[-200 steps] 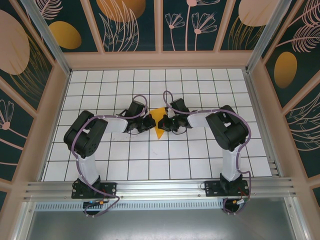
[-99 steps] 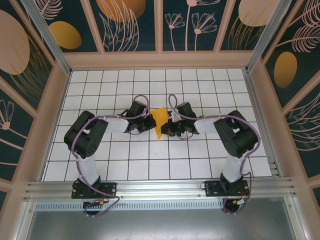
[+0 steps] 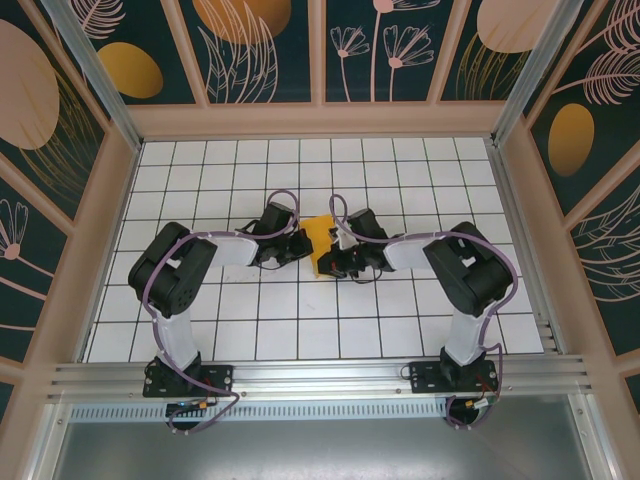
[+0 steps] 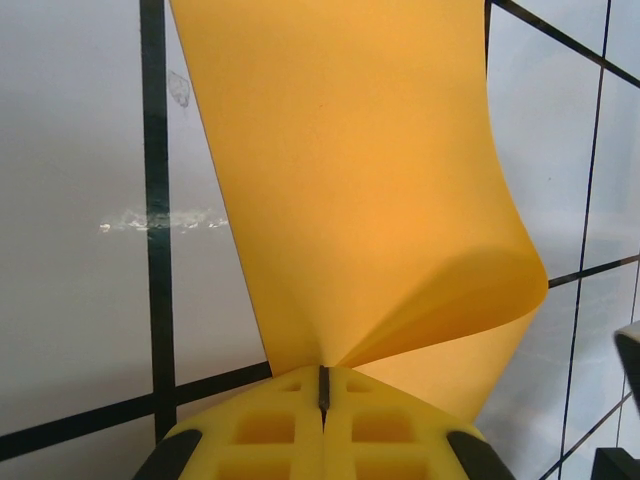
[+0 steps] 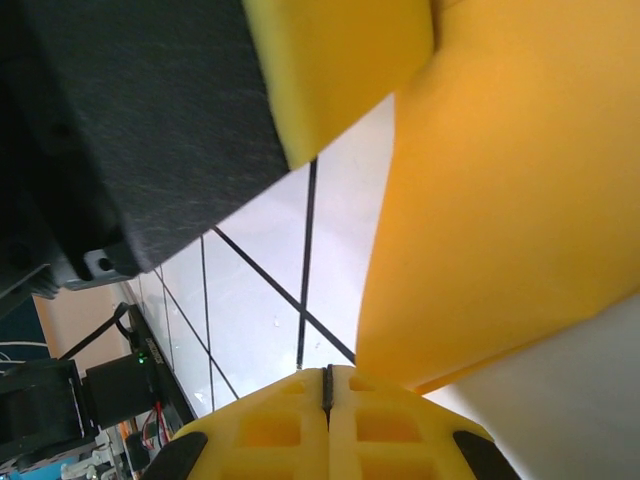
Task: Fold a paper plane with a square sheet of paper (pick it up from the middle)
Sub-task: Third fold the triangle at the center of the table.
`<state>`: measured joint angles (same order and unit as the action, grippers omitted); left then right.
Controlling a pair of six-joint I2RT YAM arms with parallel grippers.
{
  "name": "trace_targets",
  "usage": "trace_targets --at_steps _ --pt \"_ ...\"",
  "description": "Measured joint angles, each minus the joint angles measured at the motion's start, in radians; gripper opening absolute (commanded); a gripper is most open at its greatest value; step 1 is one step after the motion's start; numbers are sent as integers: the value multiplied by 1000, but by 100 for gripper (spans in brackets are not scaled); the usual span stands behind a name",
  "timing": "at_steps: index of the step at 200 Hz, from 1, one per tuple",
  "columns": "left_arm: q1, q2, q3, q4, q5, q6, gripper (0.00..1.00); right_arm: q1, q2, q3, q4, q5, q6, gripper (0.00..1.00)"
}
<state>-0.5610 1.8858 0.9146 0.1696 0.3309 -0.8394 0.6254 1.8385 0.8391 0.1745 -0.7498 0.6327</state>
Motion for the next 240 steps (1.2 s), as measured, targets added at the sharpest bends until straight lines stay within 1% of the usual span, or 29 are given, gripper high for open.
trace_targets --at_steps 113,204,240 --pt "-8 -4 -6 10 -26 -4 0 7 40 5 -26 19 -28 0" --pt "-8 -5 -6 10 -27 -4 0 19 46 53 -119 50 -51 0" --pt "-8 -5 -6 10 -27 -3 0 25 -2 53 -119 80 -50 0"
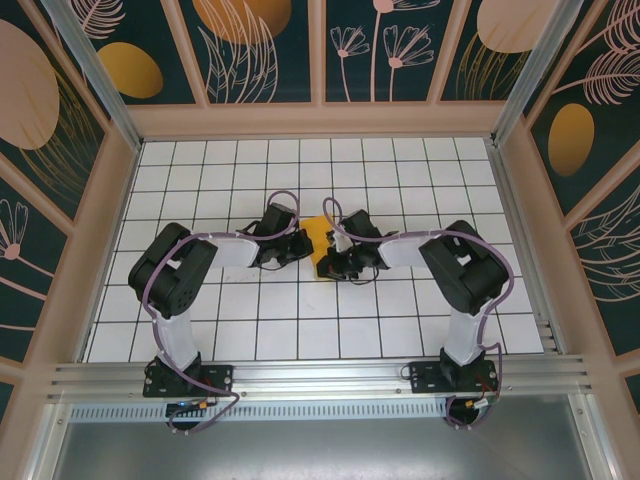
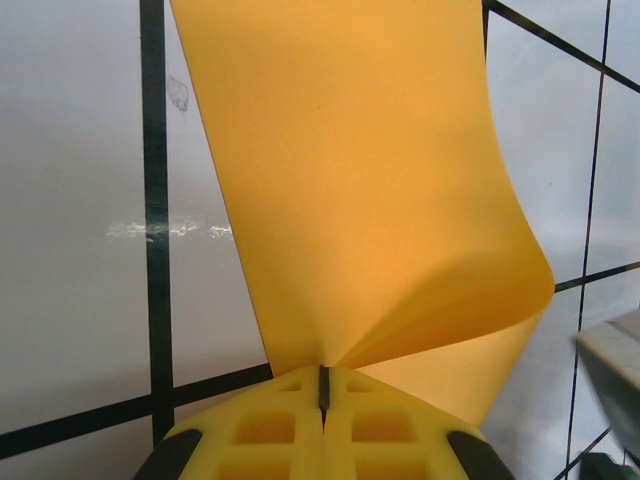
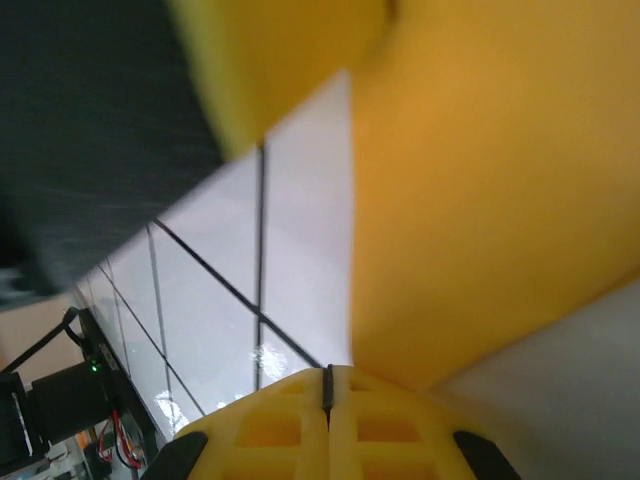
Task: Fold a paper plane with a square sheet of paper (pick it up from the middle)
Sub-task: Third fold the triangle at the center of the table.
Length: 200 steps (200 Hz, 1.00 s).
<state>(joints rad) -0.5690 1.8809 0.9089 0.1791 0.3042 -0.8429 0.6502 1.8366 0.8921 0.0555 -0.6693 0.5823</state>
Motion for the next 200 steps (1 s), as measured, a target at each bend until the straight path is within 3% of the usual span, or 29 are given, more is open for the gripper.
trace_targets --at_steps 26,124,200 --pt "0 0 0 0 0 0 0 -7 -58 4 22 35 6 0" --pt "0 0 0 0 0 0 0 -22 40 7 39 66 29 0" --pt "-1 0 13 -23 -3 11 0 -36 -8 7 37 105 58 0"
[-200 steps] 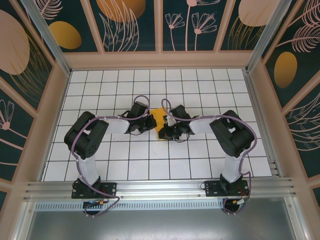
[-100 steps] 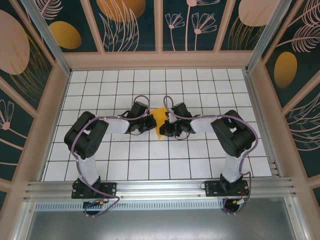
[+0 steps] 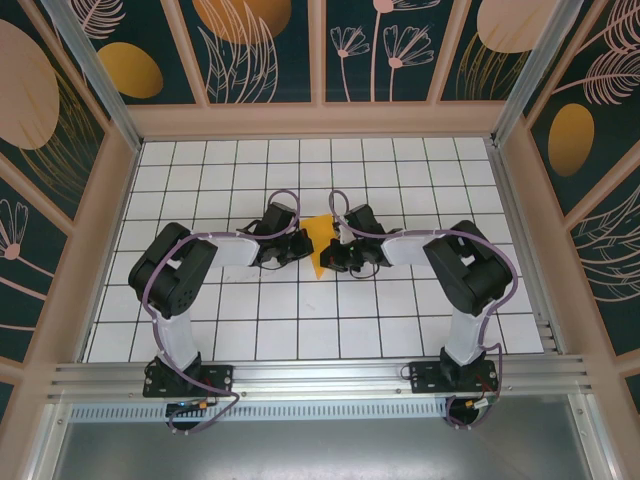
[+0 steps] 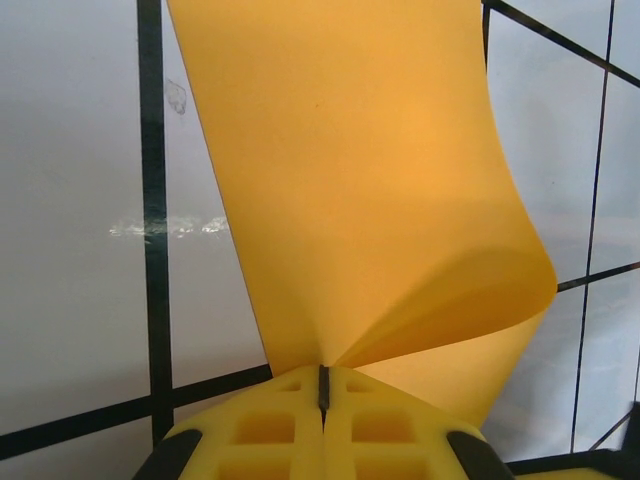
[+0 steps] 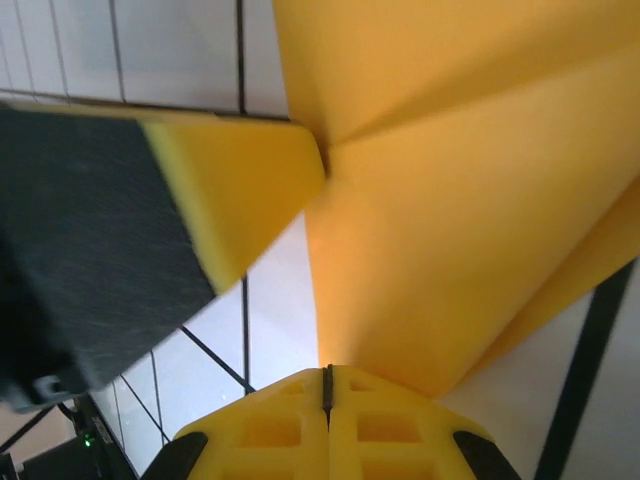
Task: Fold a paper plane with a square sheet of paper (pick it up from the middle)
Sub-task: Third fold the triangle at the center of the table.
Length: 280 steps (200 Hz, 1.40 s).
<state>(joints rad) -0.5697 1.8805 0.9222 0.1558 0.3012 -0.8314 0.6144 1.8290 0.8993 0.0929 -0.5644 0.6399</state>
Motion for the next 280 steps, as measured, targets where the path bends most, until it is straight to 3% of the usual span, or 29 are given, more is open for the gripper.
trace_targets --at_steps 43,150,189,227,243,280 --pt "0 0 2 -3 0 9 0 -58 21 50 0 29 2 0" --pt "-1 5 32 -44 -14 31 0 -57 71 54 -2 53 51 0" --pt "1 -56 -16 7 -14 12 17 -56 69 38 26 56 104 0" --pt "-16 -227 -205 160 -13 -69 18 -45 54 -11 106 75 219 0" --pt "-35 -250 -251 209 3 -95 17 -37 47 -29 132 84 267 0" --pt "-76 -249 -278 266 55 -133 4 -26 42 -37 144 98 325 0"
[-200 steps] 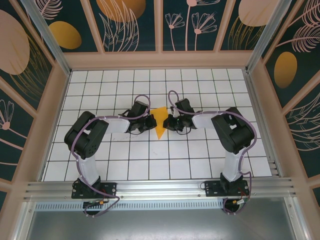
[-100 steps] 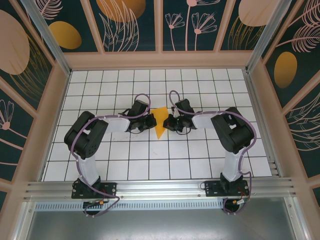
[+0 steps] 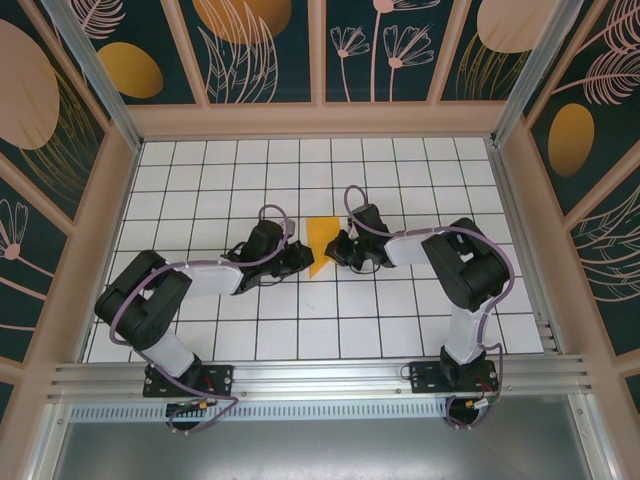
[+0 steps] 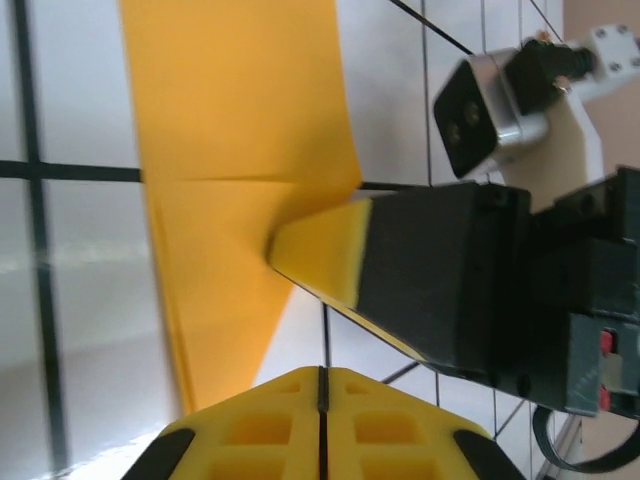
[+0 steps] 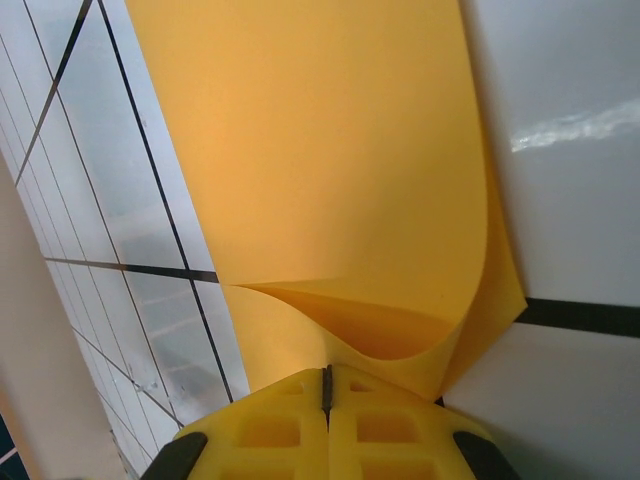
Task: Fold a paper plane with a square sheet of paper (pick it up from the middle)
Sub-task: Third fold the triangle at the center of the table.
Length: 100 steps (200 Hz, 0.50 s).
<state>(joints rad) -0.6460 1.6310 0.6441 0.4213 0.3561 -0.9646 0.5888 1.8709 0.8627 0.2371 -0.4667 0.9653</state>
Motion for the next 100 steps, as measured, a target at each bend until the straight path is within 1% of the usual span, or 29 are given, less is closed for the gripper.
trace_targets --at_steps 18,63,100 --pt "-12 24 1 18 14 -11 0 0 0 0 0 2 14 0" --pt "-14 127 11 14 19 -14 0 1 0 0 1 2 21 0" --pt "-14 141 24 -10 -1 -14 0 1 -1 0 2 -2 0 0"
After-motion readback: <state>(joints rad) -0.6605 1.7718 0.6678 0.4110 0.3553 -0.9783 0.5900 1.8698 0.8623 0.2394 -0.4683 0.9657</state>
